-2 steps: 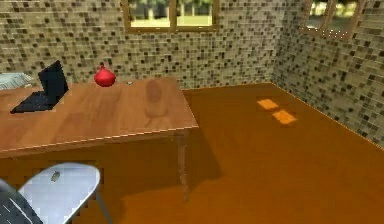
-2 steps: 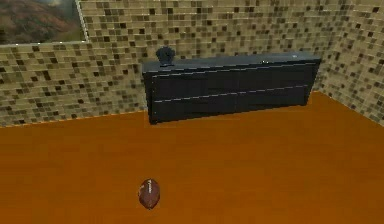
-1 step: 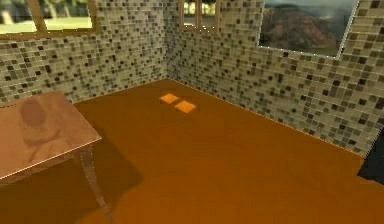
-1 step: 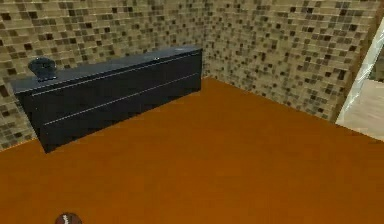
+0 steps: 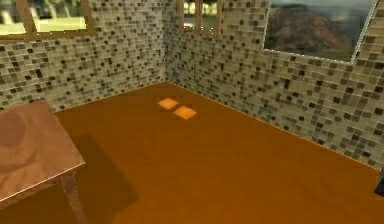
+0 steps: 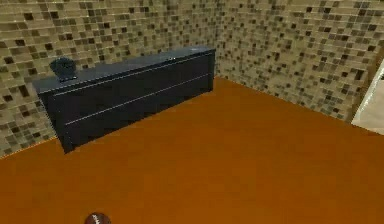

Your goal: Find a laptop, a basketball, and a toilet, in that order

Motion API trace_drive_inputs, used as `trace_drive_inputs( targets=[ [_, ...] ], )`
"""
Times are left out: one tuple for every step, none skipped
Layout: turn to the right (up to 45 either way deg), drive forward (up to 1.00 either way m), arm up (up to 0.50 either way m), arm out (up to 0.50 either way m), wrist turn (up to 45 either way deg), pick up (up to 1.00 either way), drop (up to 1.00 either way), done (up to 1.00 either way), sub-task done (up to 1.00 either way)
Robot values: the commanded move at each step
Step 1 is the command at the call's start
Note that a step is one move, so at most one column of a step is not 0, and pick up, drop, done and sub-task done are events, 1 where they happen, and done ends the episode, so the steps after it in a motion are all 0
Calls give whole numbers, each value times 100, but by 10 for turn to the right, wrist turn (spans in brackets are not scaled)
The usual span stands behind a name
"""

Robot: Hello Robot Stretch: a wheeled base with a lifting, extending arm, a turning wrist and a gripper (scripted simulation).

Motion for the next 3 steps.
trace_drive_inputs(
  targets=[
    [0,100,0,0,0,0,0,0,0],
    [330,0,0,0,0,0,0,0,0],
    [0,5,0,0,0,0,0,0,0]
  ],
)
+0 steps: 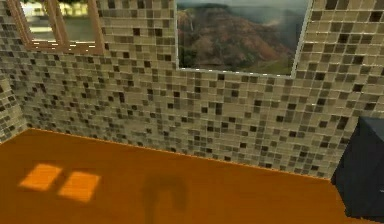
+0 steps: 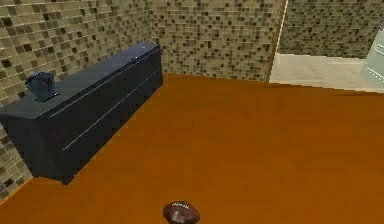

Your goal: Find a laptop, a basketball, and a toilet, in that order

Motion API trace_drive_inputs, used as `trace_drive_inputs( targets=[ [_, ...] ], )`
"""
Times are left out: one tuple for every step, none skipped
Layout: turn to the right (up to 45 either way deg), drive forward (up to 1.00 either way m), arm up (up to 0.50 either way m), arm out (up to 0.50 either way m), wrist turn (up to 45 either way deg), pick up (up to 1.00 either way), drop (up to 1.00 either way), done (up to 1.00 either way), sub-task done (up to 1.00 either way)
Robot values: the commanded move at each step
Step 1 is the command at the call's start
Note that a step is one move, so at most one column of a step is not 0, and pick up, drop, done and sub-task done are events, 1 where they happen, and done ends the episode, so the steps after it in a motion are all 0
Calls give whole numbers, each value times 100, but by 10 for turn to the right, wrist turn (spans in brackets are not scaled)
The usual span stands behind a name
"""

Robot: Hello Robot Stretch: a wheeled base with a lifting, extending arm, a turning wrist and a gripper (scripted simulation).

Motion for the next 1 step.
trace_drive_inputs(
  targets=[
    [-450,0,0,0,0,0,0,0,0]
  ],
)
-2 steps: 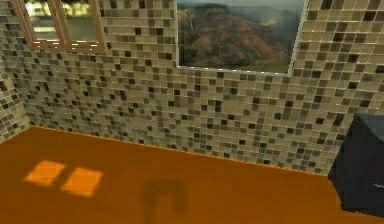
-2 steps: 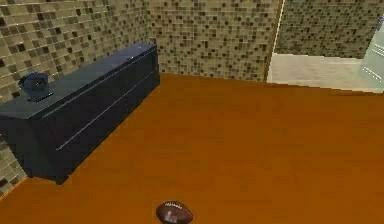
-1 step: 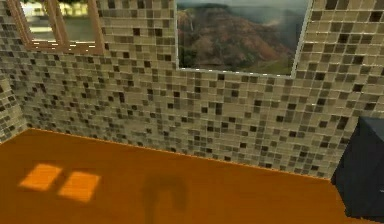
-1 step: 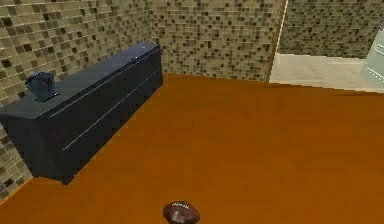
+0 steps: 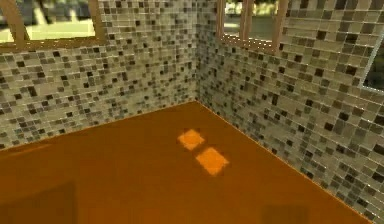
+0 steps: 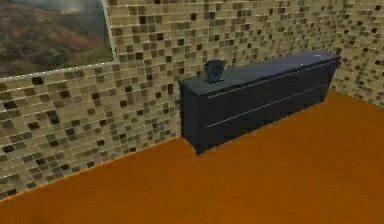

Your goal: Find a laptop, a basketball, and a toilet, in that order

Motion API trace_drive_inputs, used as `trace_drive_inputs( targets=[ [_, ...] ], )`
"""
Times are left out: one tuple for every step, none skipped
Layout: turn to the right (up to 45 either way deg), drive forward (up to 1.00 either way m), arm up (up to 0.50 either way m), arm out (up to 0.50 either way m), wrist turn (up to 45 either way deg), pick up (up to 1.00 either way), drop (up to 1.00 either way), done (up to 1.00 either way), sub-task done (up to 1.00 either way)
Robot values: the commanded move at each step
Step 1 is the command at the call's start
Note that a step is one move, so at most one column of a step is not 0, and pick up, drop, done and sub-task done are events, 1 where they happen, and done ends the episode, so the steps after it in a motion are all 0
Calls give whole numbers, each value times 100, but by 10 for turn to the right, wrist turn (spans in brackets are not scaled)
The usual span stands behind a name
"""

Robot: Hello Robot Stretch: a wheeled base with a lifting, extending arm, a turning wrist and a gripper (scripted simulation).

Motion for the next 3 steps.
trace_drive_inputs(
  targets=[
    [-330,0,0,0,0,0,0,0,0],
    [0,100,0,0,0,0,0,0,0],
    [0,30,0,0,0,0,0,0,0]
  ],
)
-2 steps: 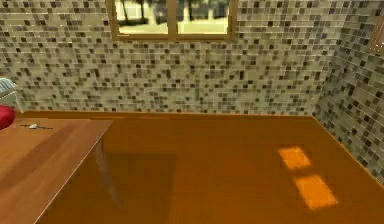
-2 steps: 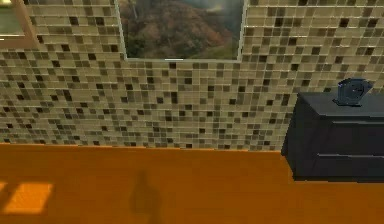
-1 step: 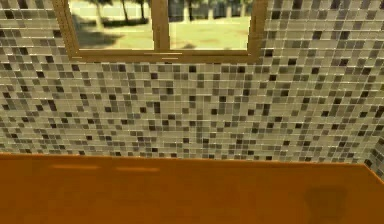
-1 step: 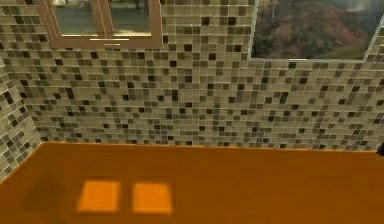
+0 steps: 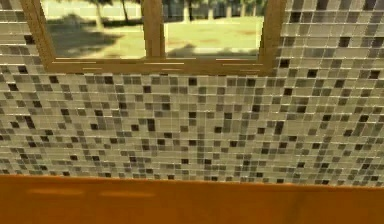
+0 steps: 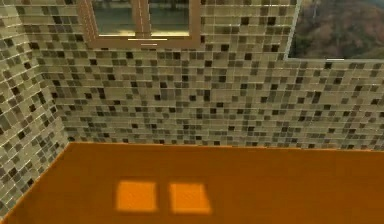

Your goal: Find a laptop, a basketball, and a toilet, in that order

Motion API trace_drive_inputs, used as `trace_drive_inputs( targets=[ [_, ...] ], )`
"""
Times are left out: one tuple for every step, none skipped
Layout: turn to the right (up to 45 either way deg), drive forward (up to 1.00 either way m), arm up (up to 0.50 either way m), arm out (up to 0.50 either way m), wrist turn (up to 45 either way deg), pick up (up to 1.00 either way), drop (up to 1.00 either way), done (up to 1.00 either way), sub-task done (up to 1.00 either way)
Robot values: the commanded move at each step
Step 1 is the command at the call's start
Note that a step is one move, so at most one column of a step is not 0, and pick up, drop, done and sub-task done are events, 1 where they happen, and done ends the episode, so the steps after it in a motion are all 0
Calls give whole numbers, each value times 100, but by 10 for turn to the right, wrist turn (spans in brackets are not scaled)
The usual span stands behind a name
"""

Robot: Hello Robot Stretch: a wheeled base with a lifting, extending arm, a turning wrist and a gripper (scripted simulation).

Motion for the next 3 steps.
trace_drive_inputs(
  targets=[
    [-360,0,0,0,0,0,0,0,0],
    [0,40,0,0,0,0,0,0,0],
    [-450,0,0,0,0,0,0,0,0]
  ],
)
